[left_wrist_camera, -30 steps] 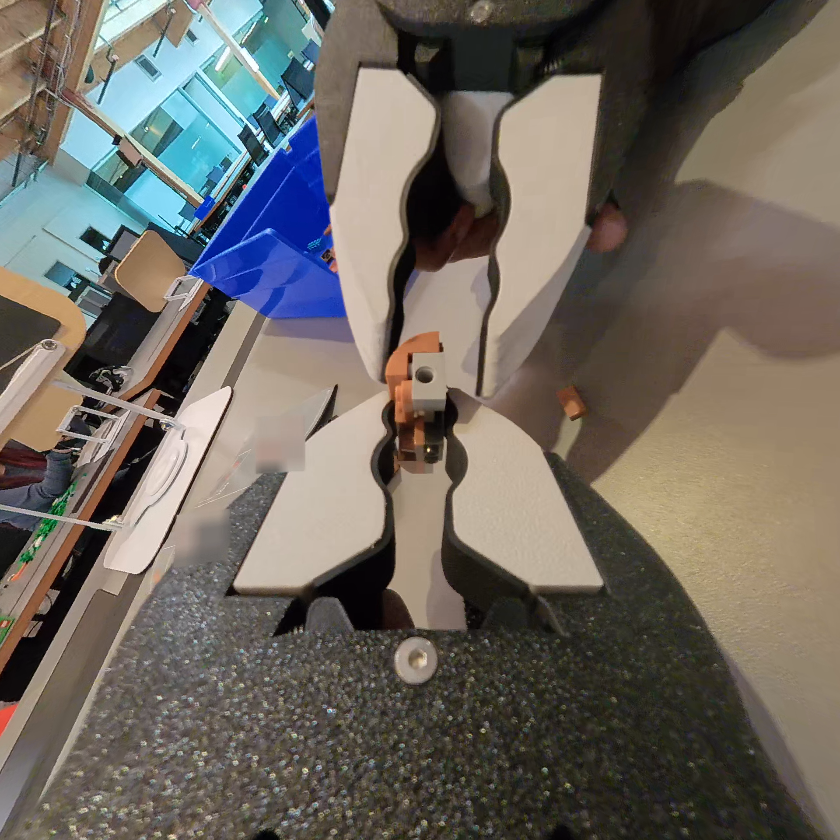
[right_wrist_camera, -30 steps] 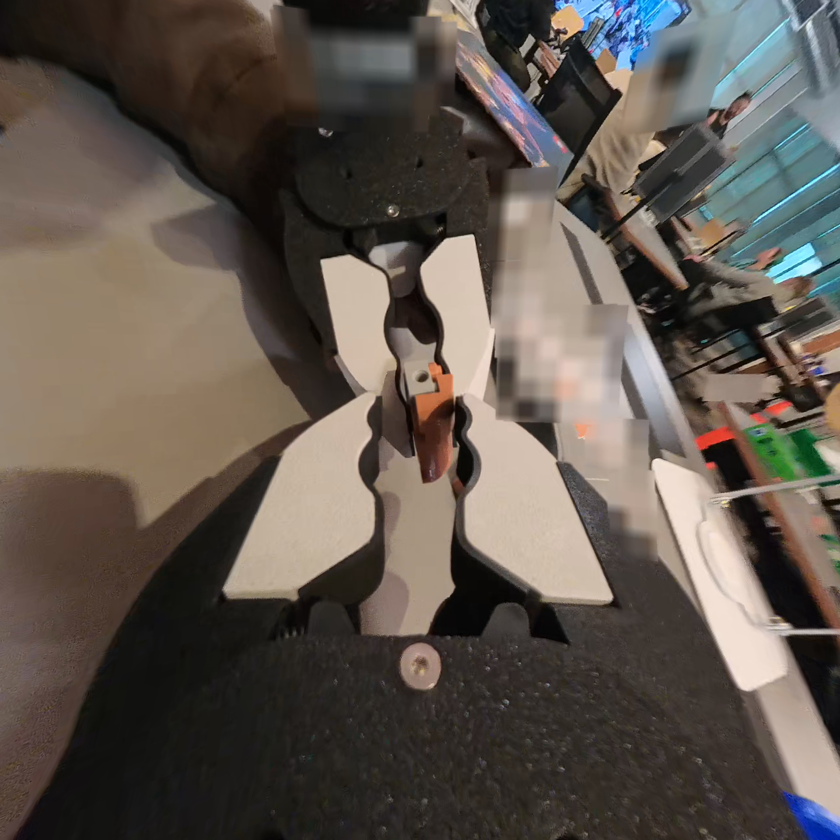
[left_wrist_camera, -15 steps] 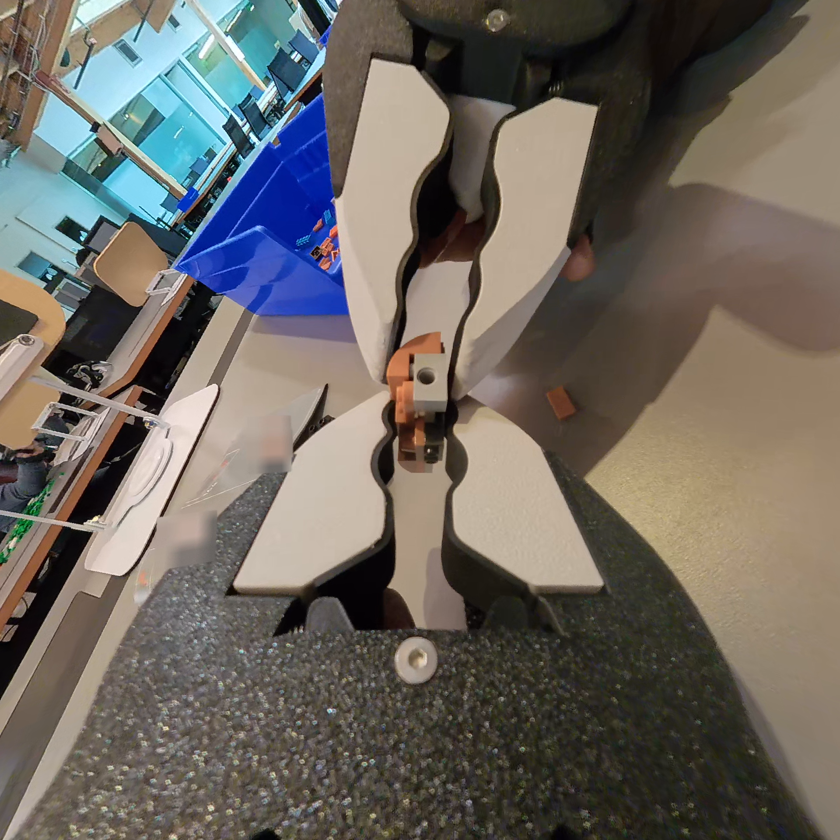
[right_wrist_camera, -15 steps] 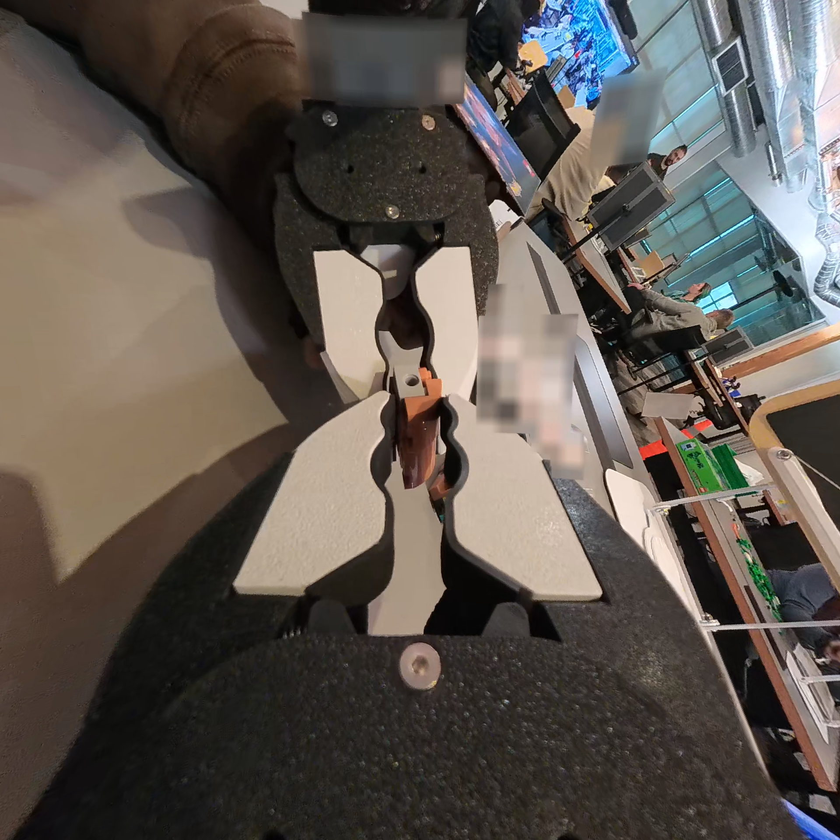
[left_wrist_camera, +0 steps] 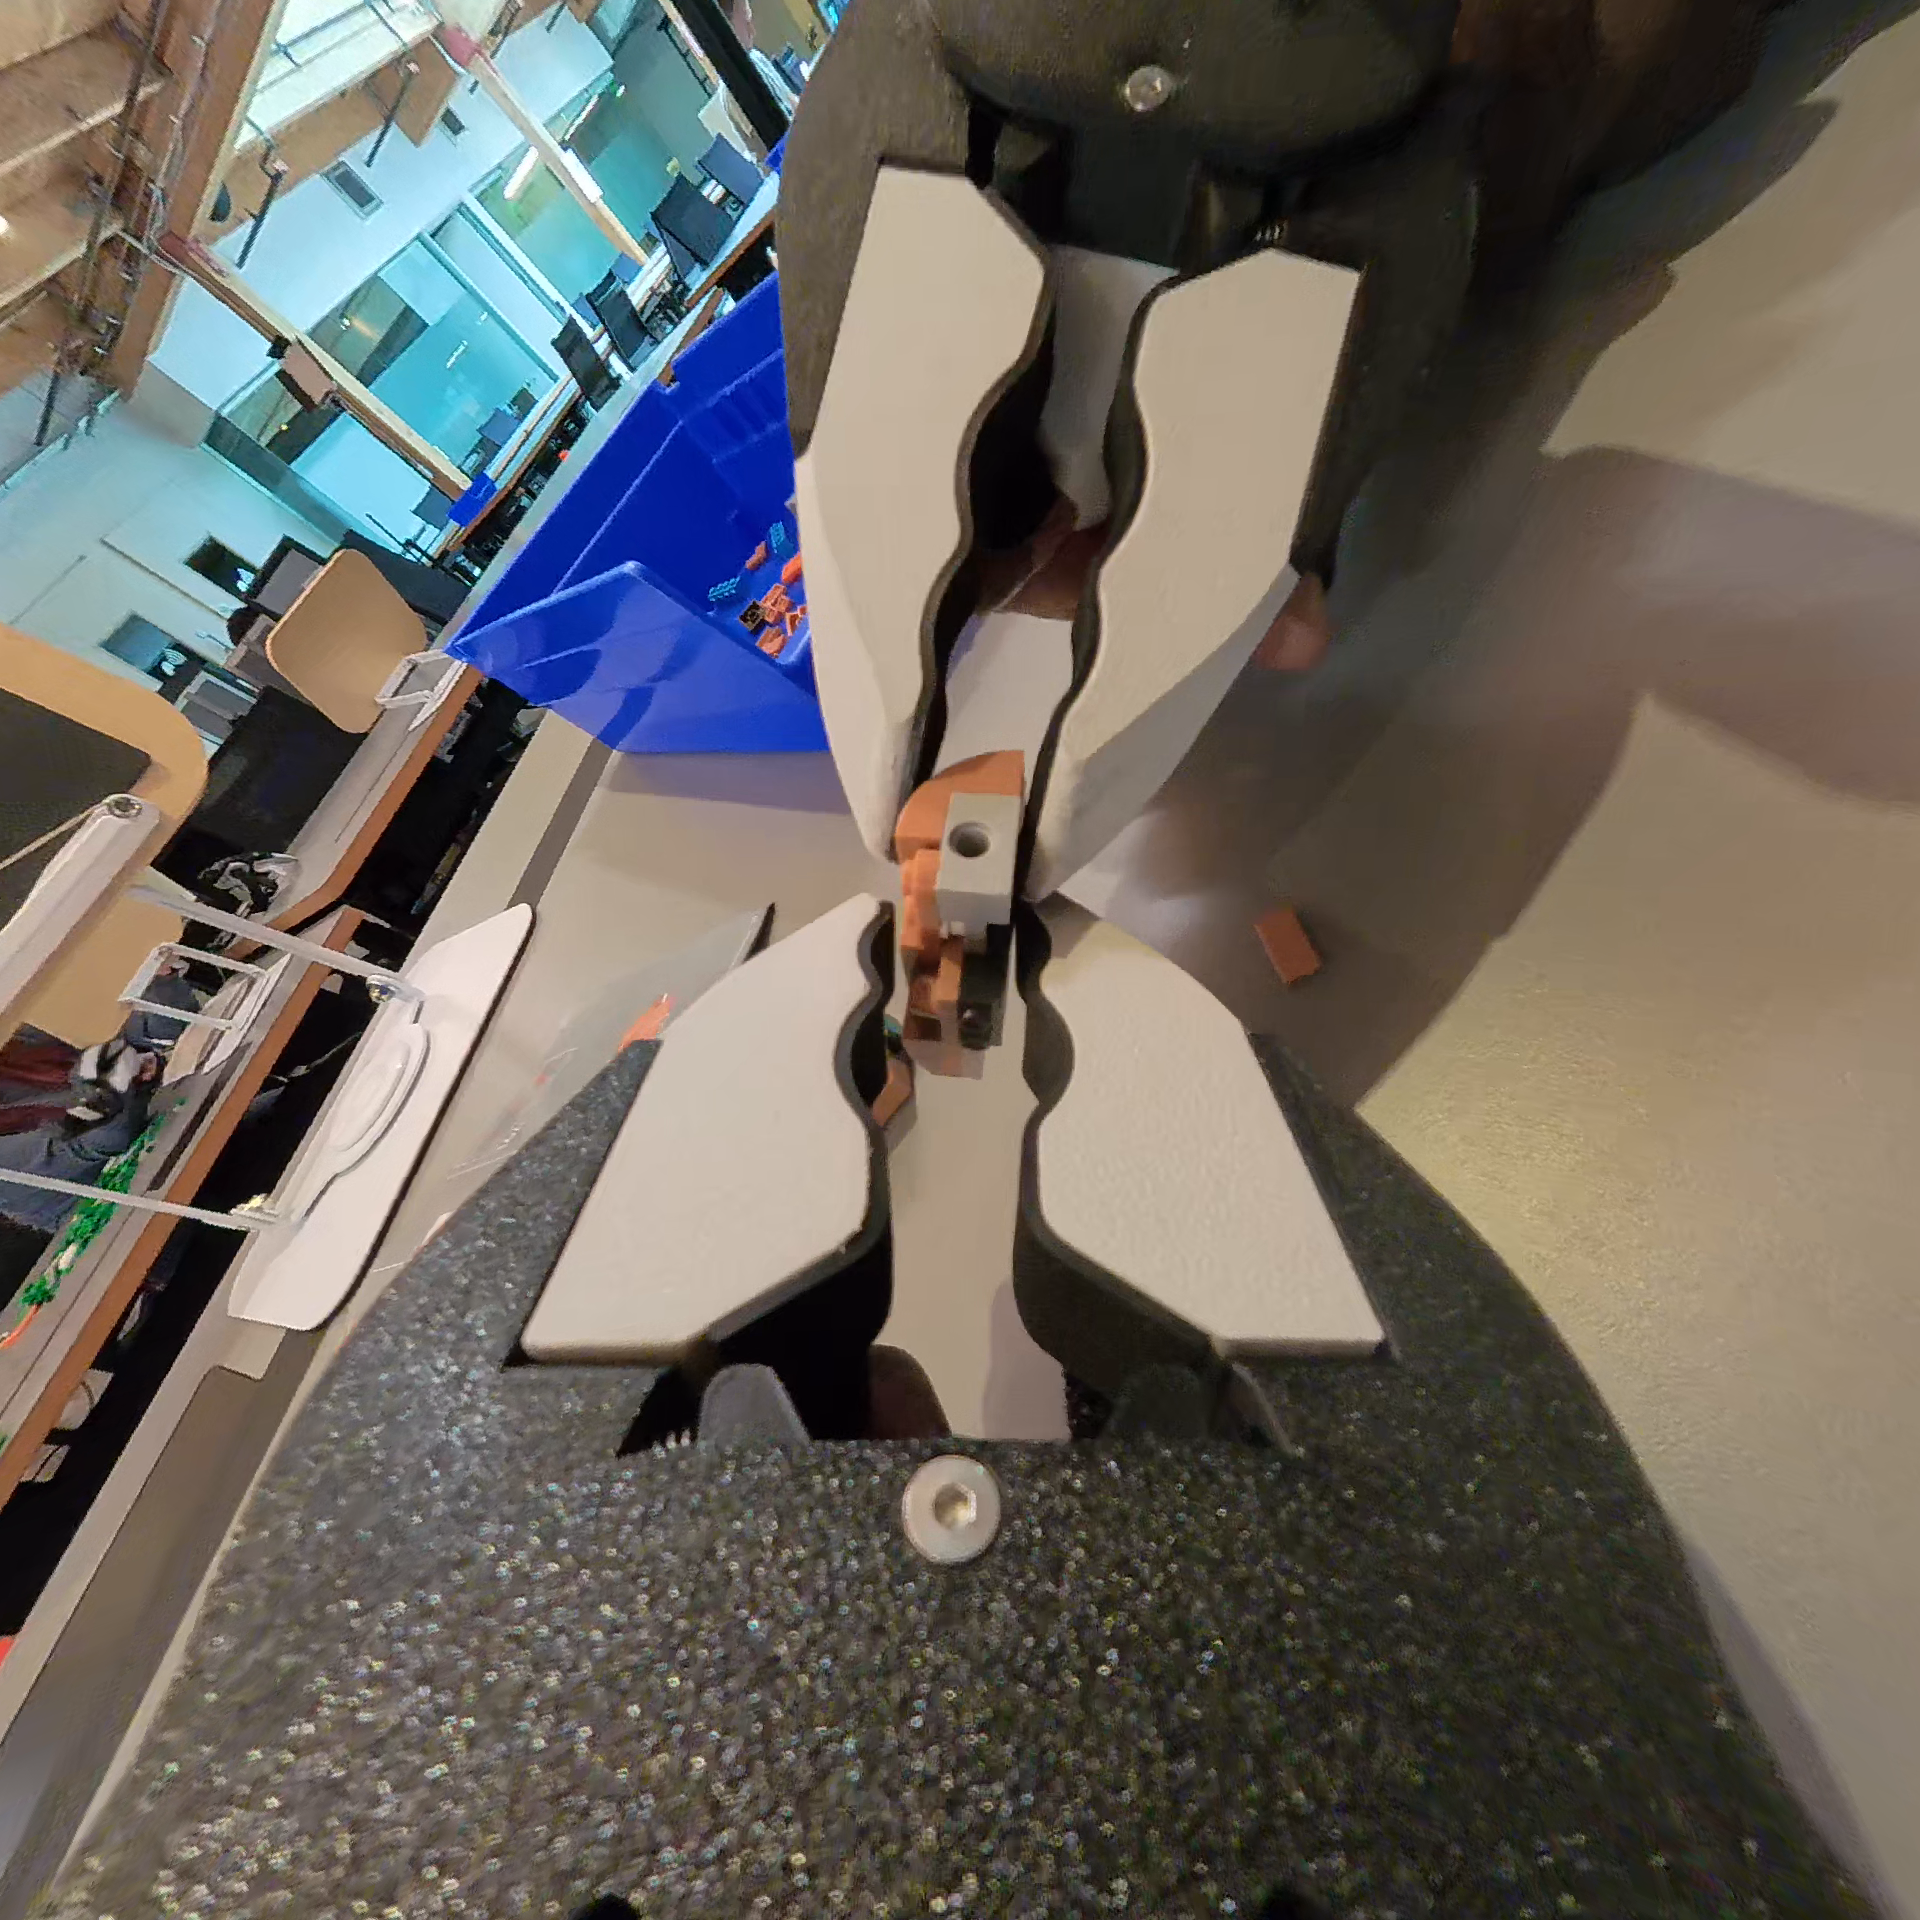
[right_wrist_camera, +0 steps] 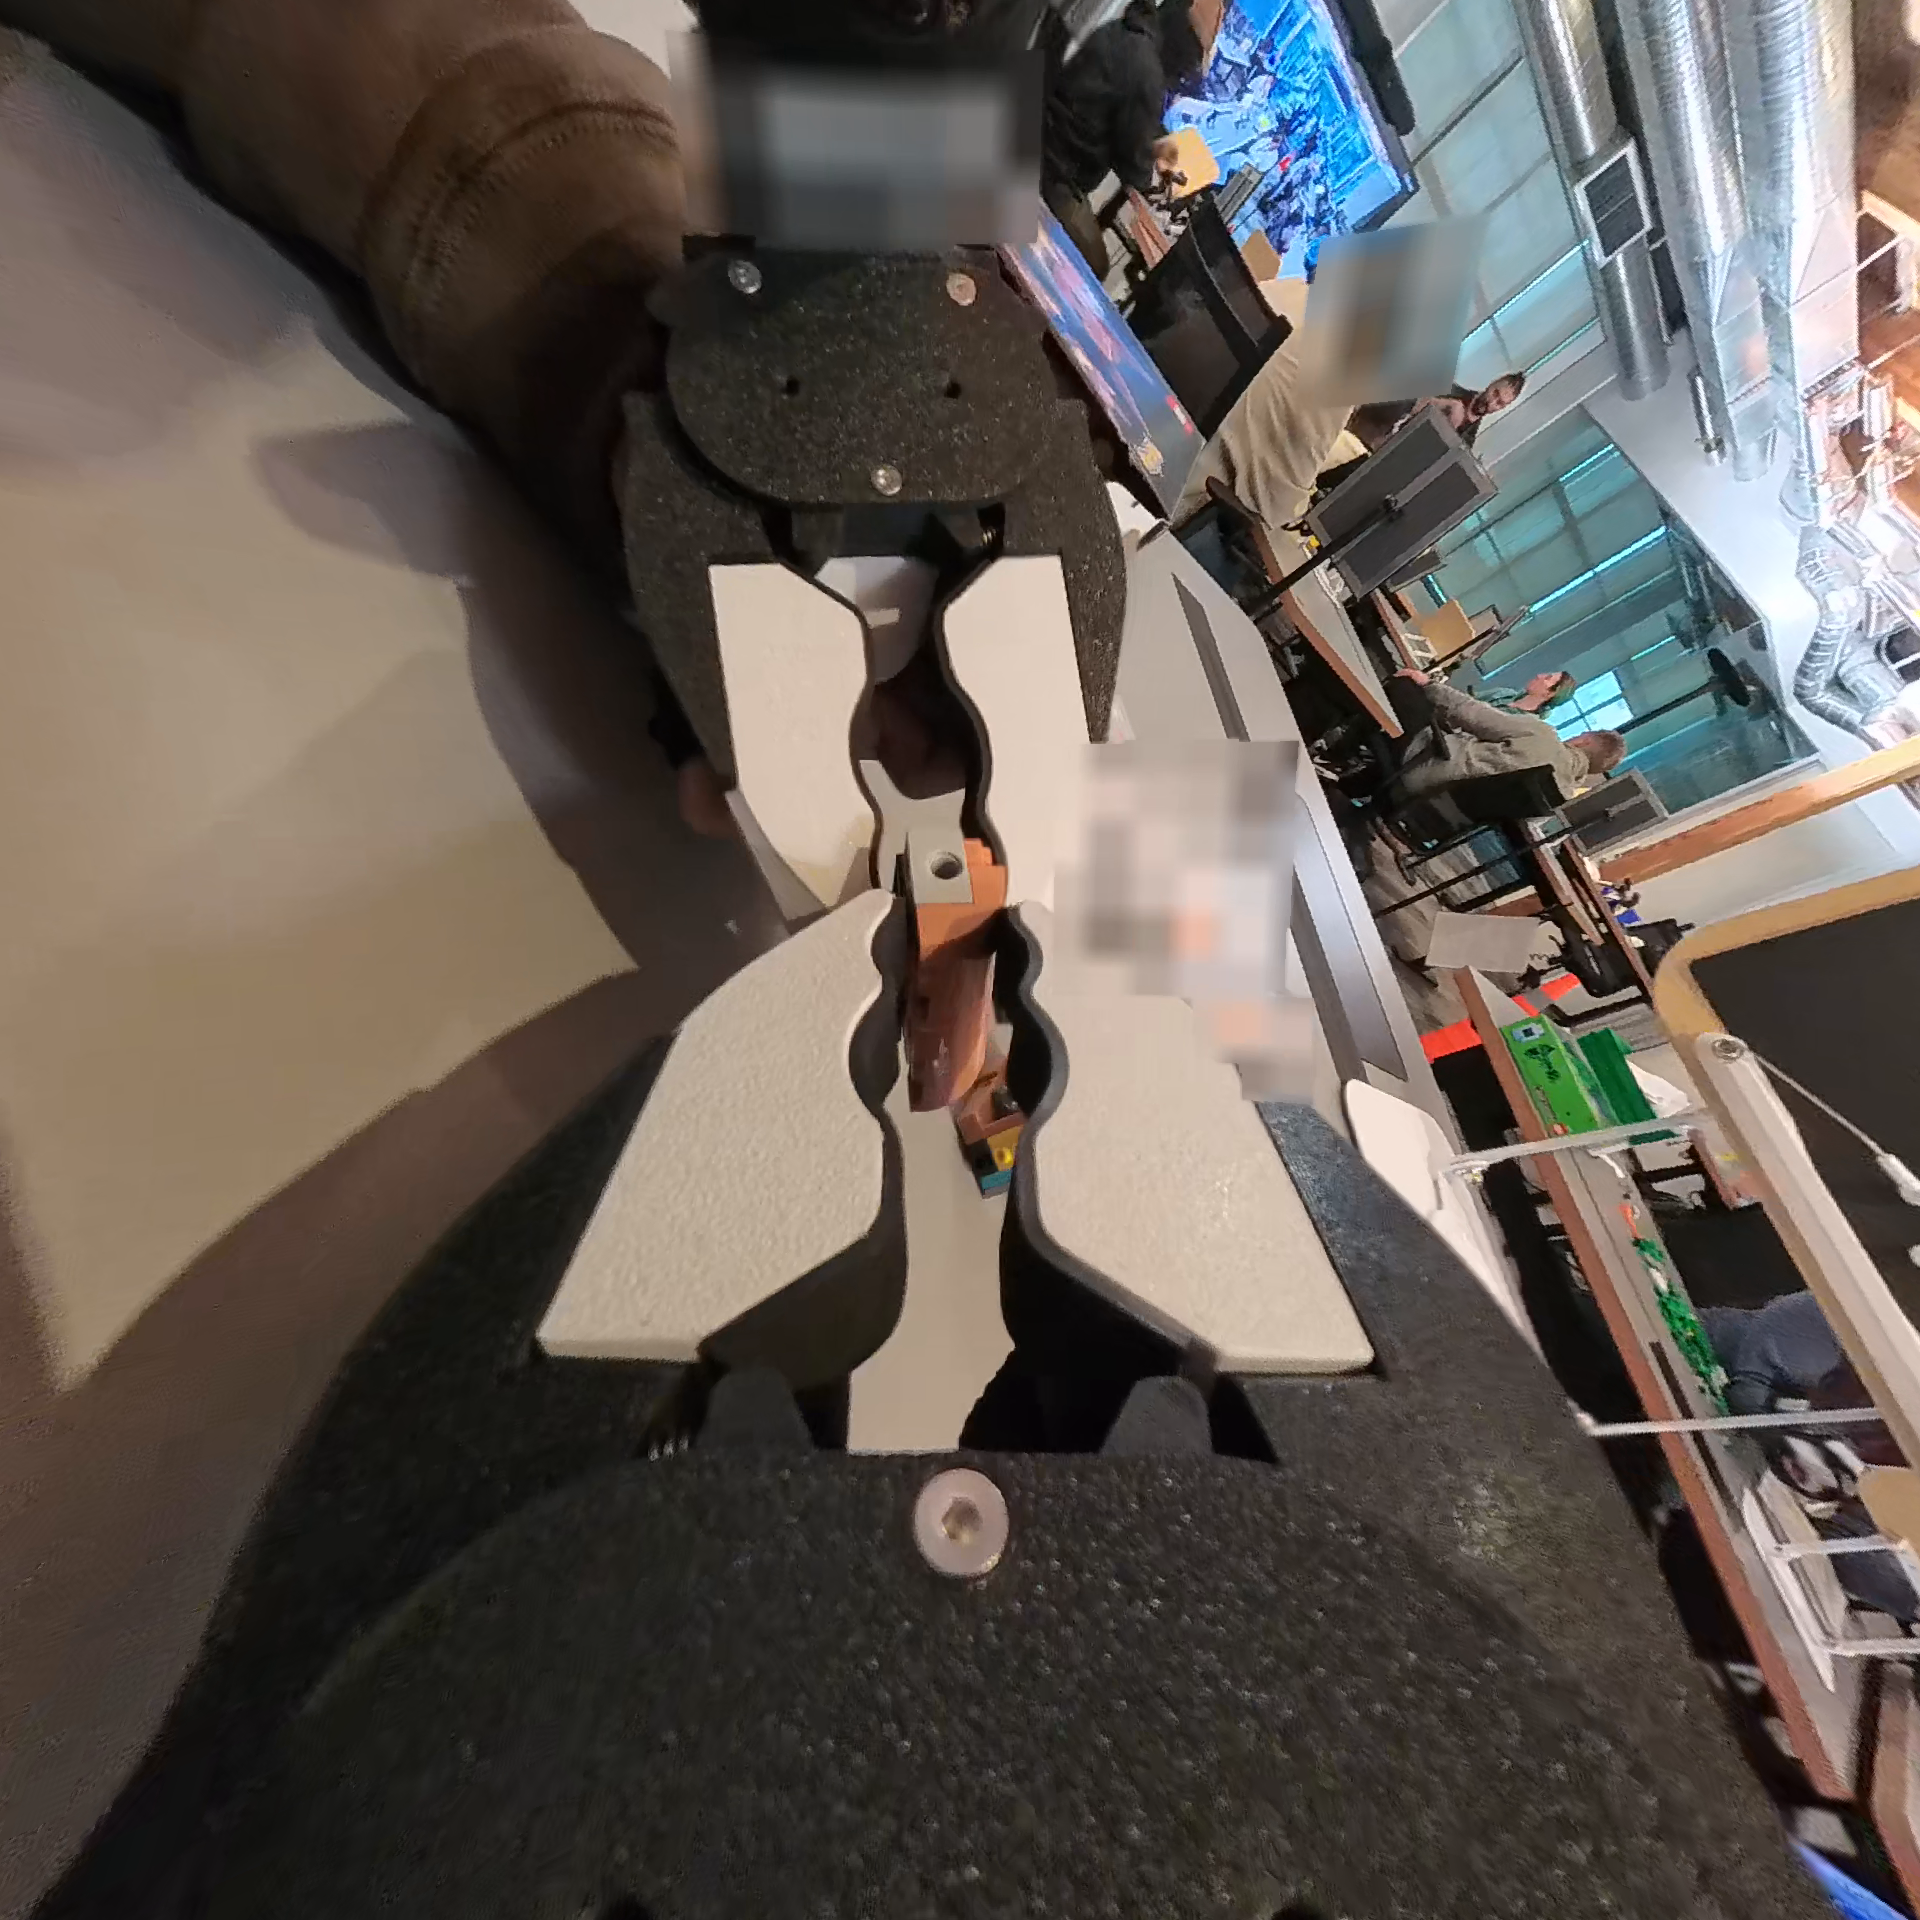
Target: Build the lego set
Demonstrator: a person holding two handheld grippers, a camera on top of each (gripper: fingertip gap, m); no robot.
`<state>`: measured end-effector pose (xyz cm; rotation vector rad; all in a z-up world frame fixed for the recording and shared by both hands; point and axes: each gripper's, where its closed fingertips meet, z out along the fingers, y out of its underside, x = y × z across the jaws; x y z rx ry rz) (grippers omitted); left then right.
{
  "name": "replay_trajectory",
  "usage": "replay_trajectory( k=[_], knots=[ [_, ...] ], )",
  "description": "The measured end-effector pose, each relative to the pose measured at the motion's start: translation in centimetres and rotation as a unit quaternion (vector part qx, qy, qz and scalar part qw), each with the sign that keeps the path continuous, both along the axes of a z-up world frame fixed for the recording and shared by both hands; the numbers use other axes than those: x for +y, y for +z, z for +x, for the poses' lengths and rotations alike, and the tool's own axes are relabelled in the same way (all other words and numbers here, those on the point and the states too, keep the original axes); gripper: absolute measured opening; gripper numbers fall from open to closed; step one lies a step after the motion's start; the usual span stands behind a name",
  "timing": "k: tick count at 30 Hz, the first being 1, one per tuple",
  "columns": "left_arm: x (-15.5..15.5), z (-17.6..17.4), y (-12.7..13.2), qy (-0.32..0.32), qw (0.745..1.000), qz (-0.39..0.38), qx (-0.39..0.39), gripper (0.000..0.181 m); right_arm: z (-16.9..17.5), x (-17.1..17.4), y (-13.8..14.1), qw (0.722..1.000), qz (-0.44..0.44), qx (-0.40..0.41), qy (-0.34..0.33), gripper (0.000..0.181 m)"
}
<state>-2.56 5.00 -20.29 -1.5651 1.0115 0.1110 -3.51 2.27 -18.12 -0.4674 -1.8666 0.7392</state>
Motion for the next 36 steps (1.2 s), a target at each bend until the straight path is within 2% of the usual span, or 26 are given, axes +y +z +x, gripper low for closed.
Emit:
replay_trajectory(
  k=[6, 10, 17, 24, 30, 36],
  knots=[
    [0.0, -0.2, 0.3, 0.003, 1.0, 0.011, 0.002, 0.026, 0.1, 0.2, 0.1, 1.0, -0.02, -0.009, 0.001, 0.015],
    [0.1, -0.2, 0.0, 0.007, 1.0, 0.005, 0.006, 0.026, 0.2, 0.2, 0.1, 1.0, -0.004, -0.005, 0.005, 0.015],
    [0.1, -0.2, 0.3, 0.01, 1.0, 0.022, 0.018, 0.018, 0.2, -0.1, 0.4, 1.0, 0.007, 0.023, 0.014, 0.016],
    [0.2, -0.8, 1.1, 0.029, 0.994, 0.076, 0.074, 0.018, 0.0, 0.6, 0.0, 0.994, 0.088, 0.071, -0.009, 0.023],
    [0.3, -0.9, 1.2, 0.035, 0.99, 0.094, 0.098, 0.018, 0.1, 0.6, 0.6, 0.989, 0.108, 0.102, -0.012, 0.026],
    [0.2, -0.8, 1.8, 0.037, 0.986, 0.116, 0.112, 0.018, 0.3, 0.2, 1.0, 0.982, 0.134, 0.136, -0.007, 0.016]
  ],
)
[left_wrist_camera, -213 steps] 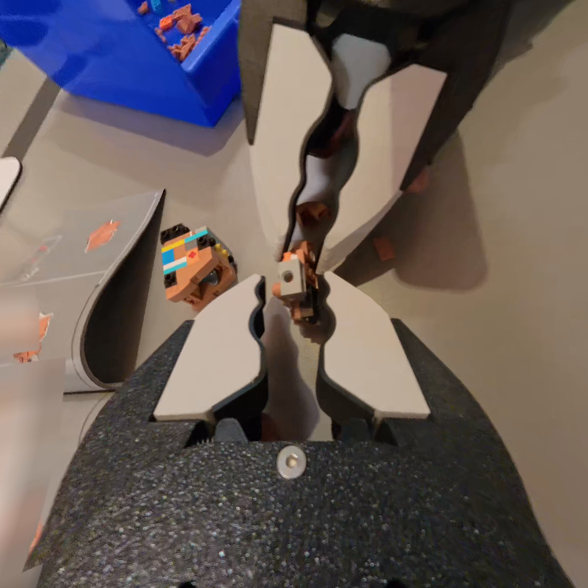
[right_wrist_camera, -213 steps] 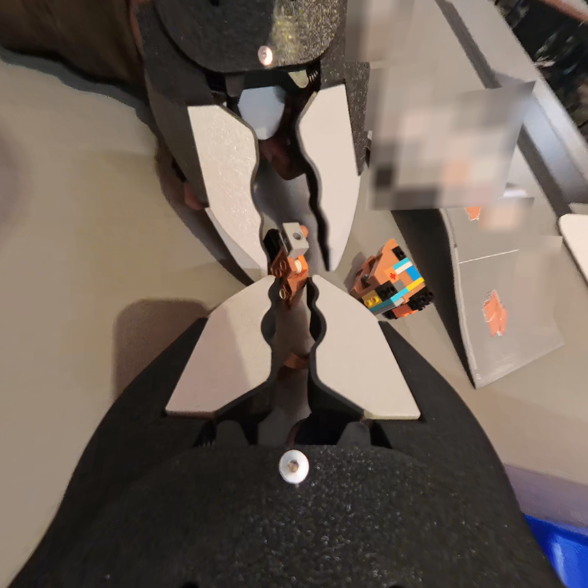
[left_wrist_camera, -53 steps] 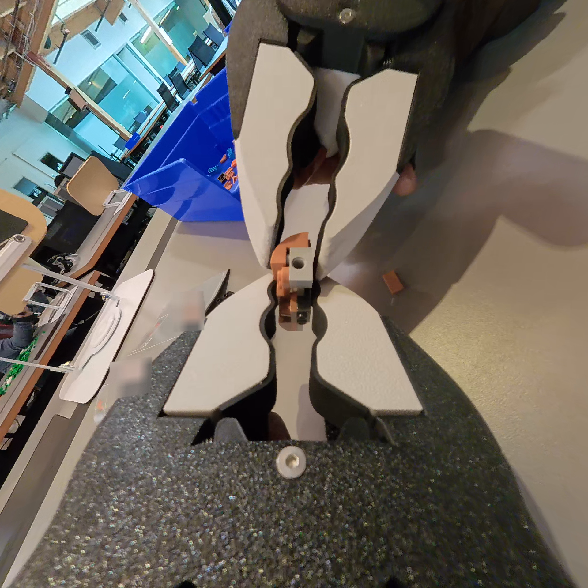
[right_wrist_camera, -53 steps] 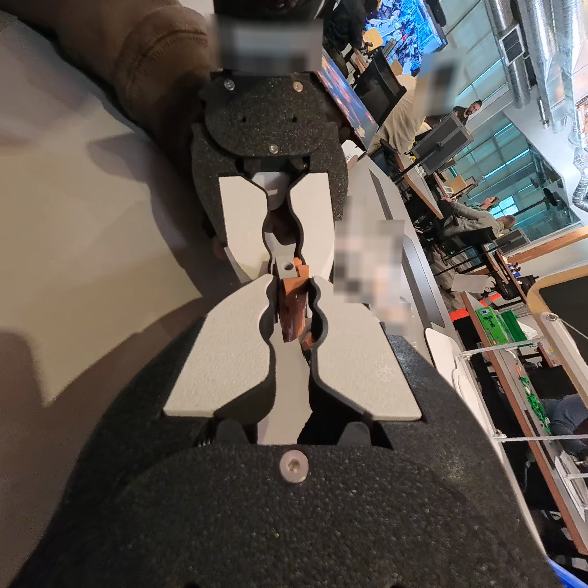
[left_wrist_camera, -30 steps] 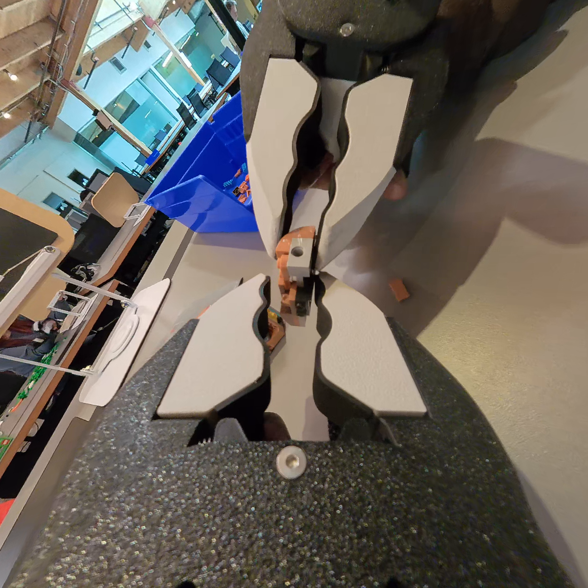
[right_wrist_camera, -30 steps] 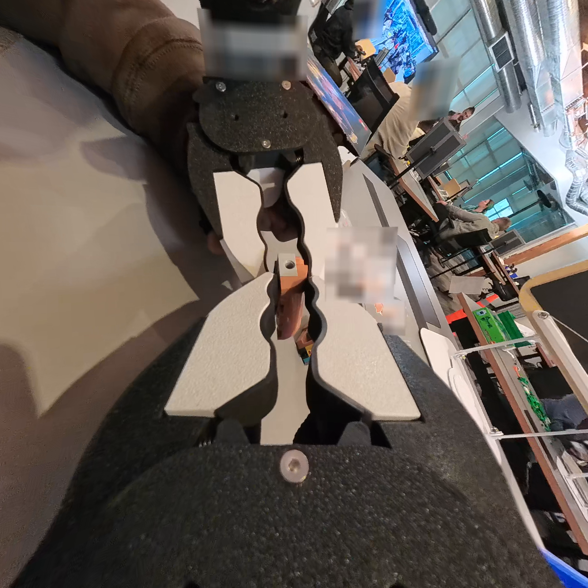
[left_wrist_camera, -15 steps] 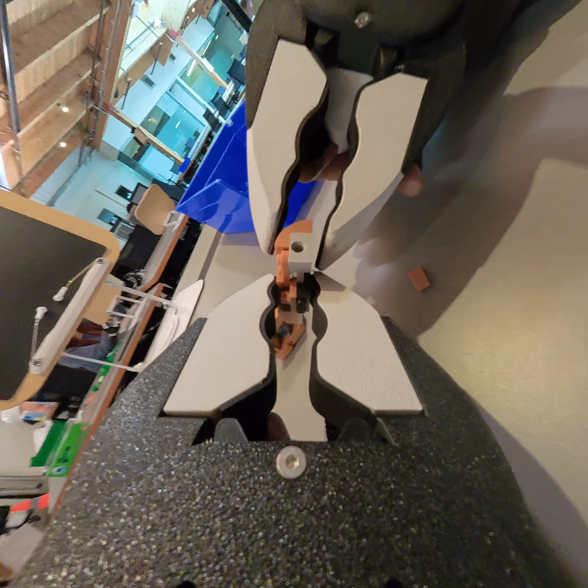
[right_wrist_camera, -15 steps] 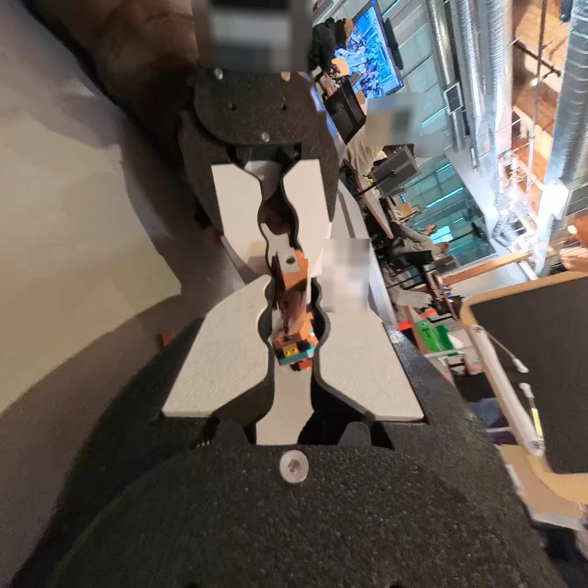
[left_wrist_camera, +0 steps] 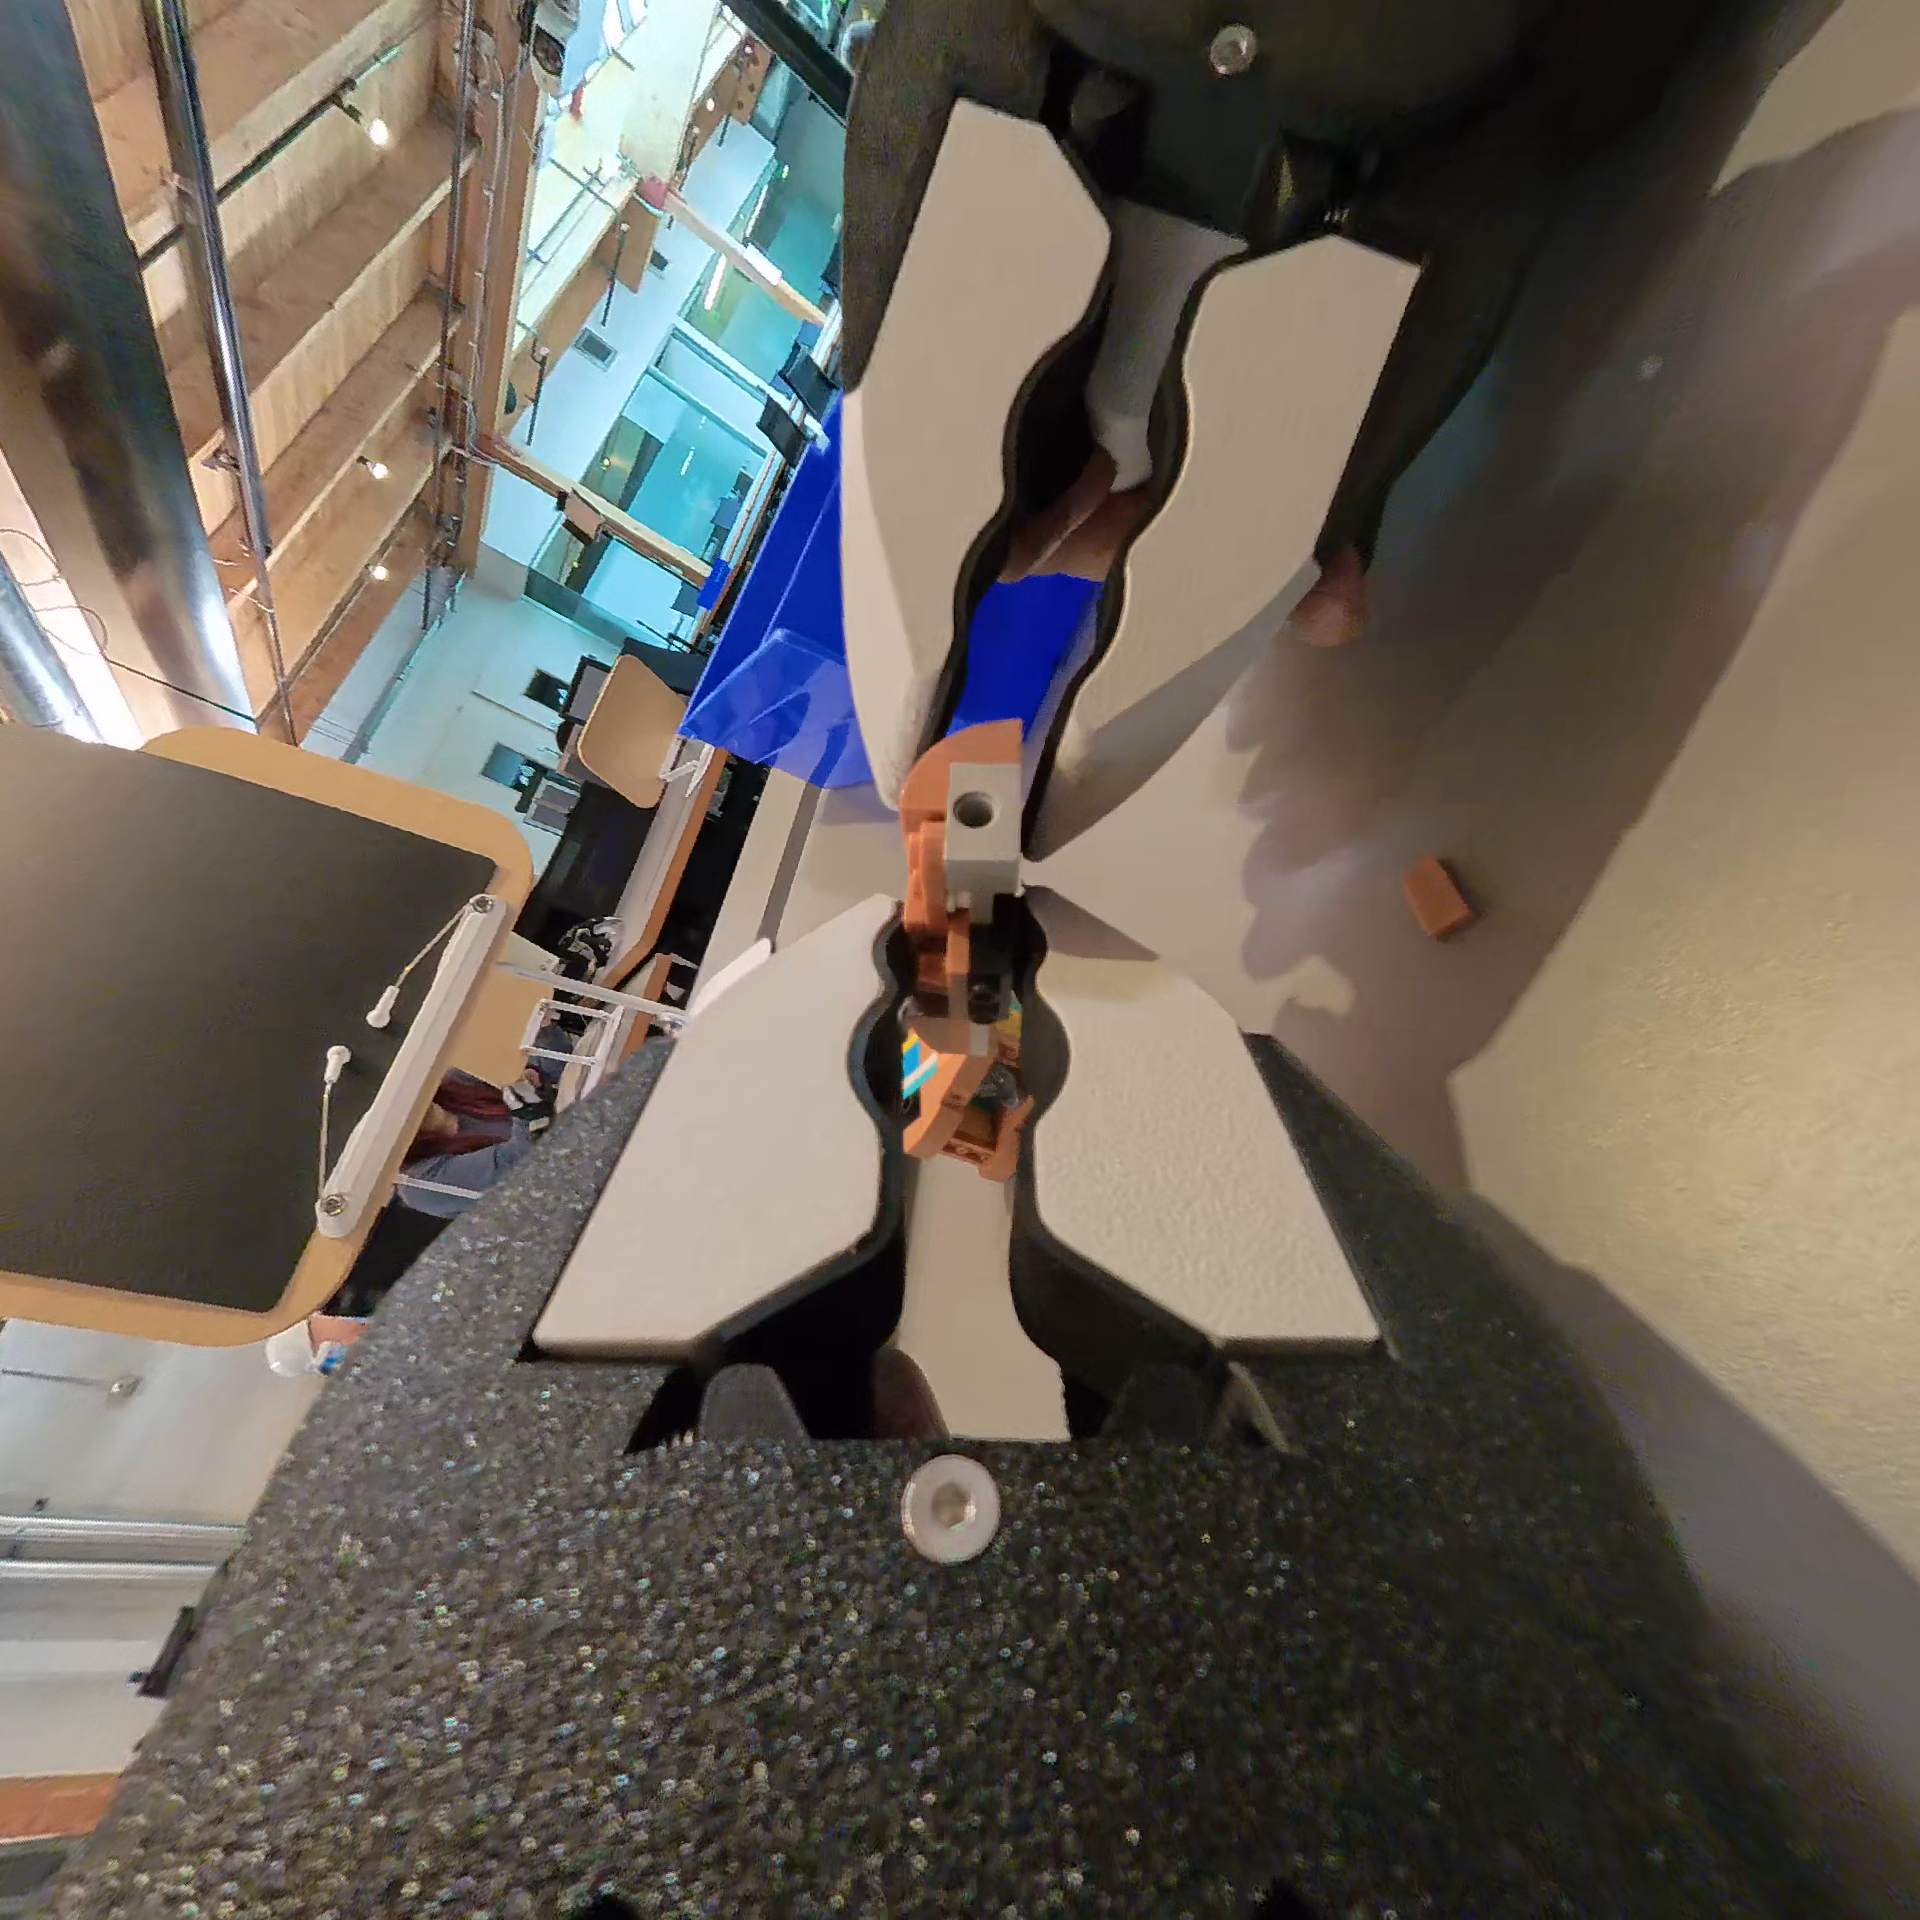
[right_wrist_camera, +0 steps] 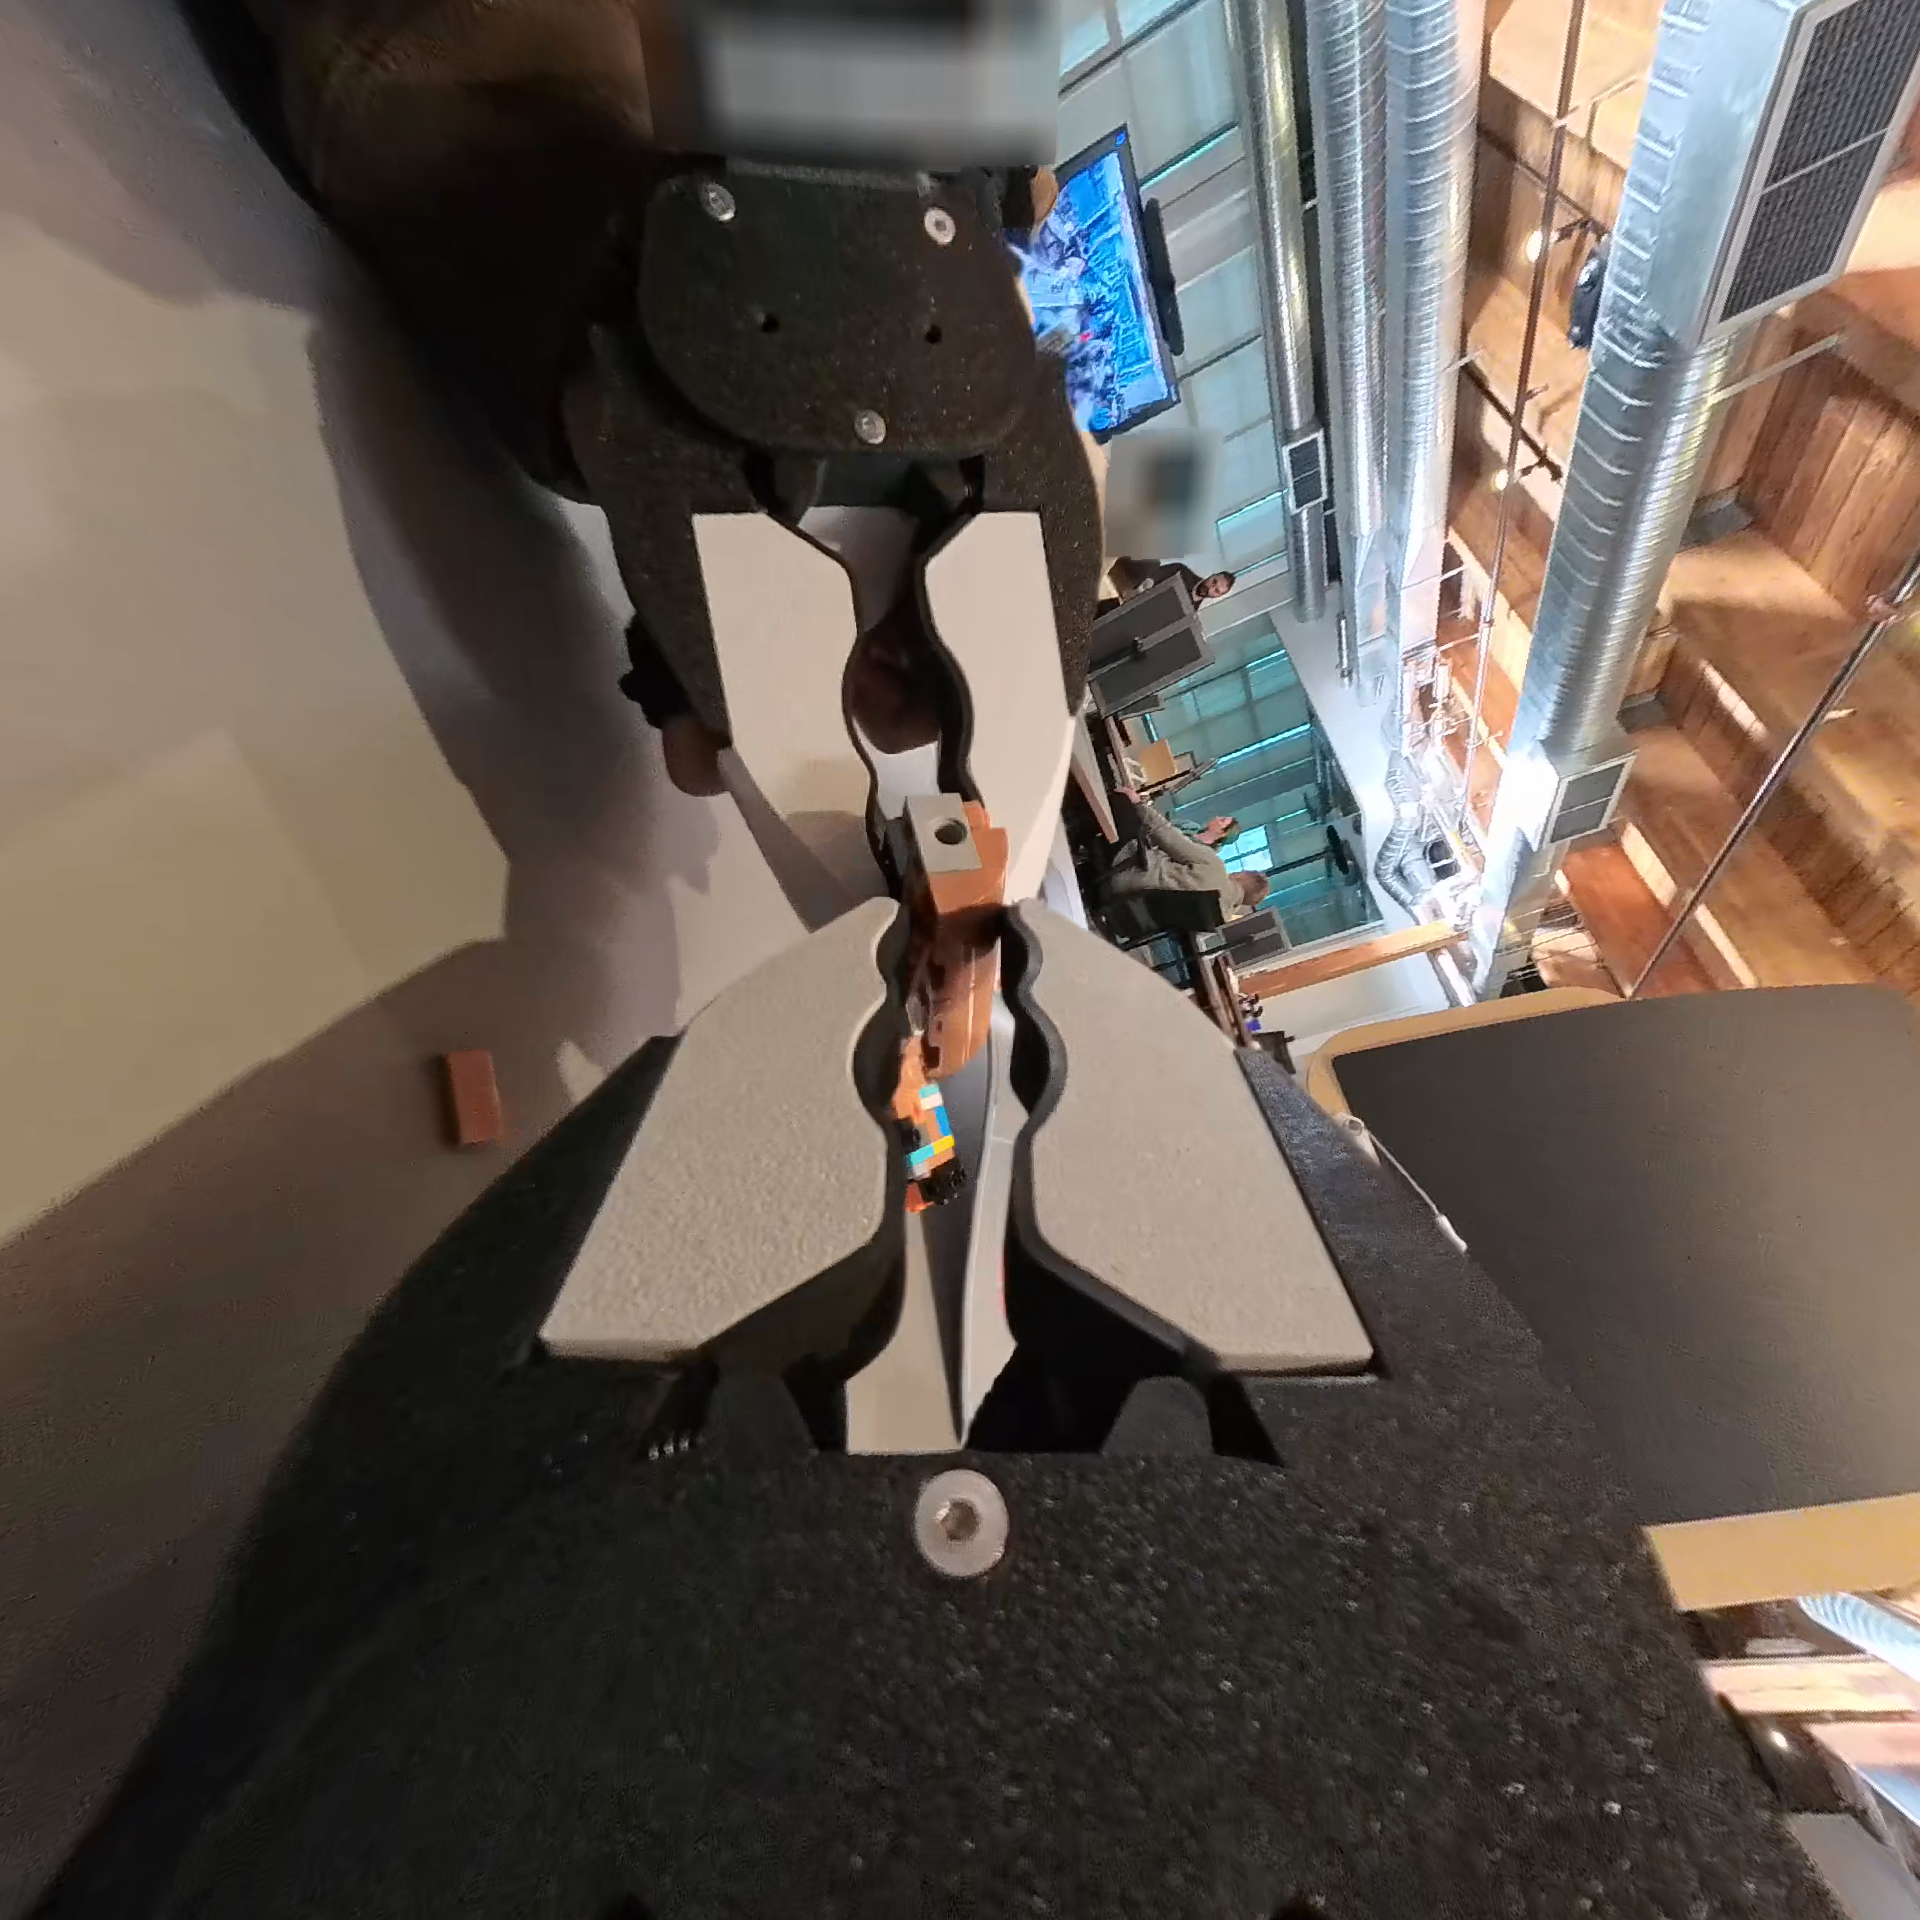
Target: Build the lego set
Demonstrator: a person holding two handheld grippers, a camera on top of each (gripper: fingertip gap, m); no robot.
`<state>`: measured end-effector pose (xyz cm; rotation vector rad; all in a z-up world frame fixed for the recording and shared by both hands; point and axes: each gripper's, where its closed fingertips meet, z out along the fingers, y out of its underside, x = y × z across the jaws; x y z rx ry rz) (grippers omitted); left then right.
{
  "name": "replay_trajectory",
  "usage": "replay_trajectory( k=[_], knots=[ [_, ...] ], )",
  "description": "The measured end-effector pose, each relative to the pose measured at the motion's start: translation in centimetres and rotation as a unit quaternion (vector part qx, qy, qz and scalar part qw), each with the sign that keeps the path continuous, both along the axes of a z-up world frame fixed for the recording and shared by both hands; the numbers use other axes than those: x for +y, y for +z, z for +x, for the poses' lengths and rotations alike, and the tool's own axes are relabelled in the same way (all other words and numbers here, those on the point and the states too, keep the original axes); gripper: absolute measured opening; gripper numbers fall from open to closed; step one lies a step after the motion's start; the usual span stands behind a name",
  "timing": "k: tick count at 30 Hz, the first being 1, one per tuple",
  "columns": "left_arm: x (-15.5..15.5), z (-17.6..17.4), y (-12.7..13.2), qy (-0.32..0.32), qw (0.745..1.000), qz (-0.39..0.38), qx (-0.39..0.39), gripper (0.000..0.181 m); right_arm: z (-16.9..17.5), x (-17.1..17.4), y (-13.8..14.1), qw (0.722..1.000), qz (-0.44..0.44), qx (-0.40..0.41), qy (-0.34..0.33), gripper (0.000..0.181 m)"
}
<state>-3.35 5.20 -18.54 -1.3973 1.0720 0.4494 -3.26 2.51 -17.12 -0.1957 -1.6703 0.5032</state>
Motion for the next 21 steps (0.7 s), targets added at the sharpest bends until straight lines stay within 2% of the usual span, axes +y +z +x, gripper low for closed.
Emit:
replay_trajectory(
  k=[10, 15, 21],
  knots=[
    [-0.2, 0.3, 0.3, -0.001, 1.0, 0.012, 0.012, 0.018, 0.3, -0.4, 0.3, 1.0, 0.002, 0.001, 0.012, 0.015],
    [0.1, -0.4, 0.1, 0.008, 1.0, 0.008, 0.018, 0.018, -0.2, 0.0, 0.0, 0.999, 0.02, 0.024, -0.014, 0.015],
    [0.1, -0.5, -0.1, 0.006, 0.999, 0.009, 0.031, 0.018, -0.4, 0.8, -0.7, 0.999, 0.027, 0.012, -0.022, 0.022]
  ],
)
